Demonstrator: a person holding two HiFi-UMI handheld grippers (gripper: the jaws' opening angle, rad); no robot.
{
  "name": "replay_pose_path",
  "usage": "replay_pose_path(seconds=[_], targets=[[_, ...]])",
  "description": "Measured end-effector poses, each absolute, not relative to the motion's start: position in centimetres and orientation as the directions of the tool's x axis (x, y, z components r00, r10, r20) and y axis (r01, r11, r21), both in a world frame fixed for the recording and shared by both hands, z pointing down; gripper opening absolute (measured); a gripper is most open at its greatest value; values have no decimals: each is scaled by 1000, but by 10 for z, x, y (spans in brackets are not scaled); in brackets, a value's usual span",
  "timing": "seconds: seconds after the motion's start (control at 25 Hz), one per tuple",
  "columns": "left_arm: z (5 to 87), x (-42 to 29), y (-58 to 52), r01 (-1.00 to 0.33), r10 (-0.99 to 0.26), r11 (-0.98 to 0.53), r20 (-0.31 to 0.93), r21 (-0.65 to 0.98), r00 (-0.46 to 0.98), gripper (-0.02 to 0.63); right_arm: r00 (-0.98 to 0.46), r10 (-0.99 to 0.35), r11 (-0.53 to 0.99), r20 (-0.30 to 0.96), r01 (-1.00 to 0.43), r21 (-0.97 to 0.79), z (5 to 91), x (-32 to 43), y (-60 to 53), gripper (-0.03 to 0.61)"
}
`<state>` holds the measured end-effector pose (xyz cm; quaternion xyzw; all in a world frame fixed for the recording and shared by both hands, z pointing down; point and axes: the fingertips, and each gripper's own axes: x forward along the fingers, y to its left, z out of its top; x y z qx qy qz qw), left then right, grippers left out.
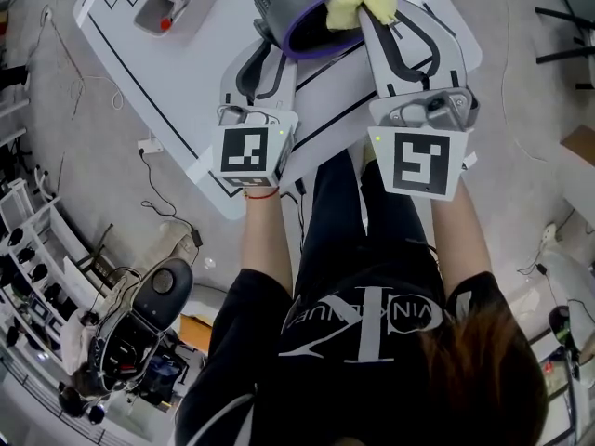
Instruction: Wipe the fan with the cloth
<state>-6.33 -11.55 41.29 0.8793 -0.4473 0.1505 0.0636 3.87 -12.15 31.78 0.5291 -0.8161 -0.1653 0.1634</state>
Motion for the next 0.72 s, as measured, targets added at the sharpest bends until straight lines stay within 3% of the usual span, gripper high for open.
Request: replay_pose_path(seconds=[0.28, 0.72], targets=[[411, -63, -114, -807, -769, -590, 314, -13, 557, 112, -312, -936, 351, 164, -782, 514, 339, 54, -122, 37], [413, -64, -115, -811, -771, -586, 316, -11, 553, 110, -283, -916, 402, 286, -609, 684, 380, 50, -112, 35]])
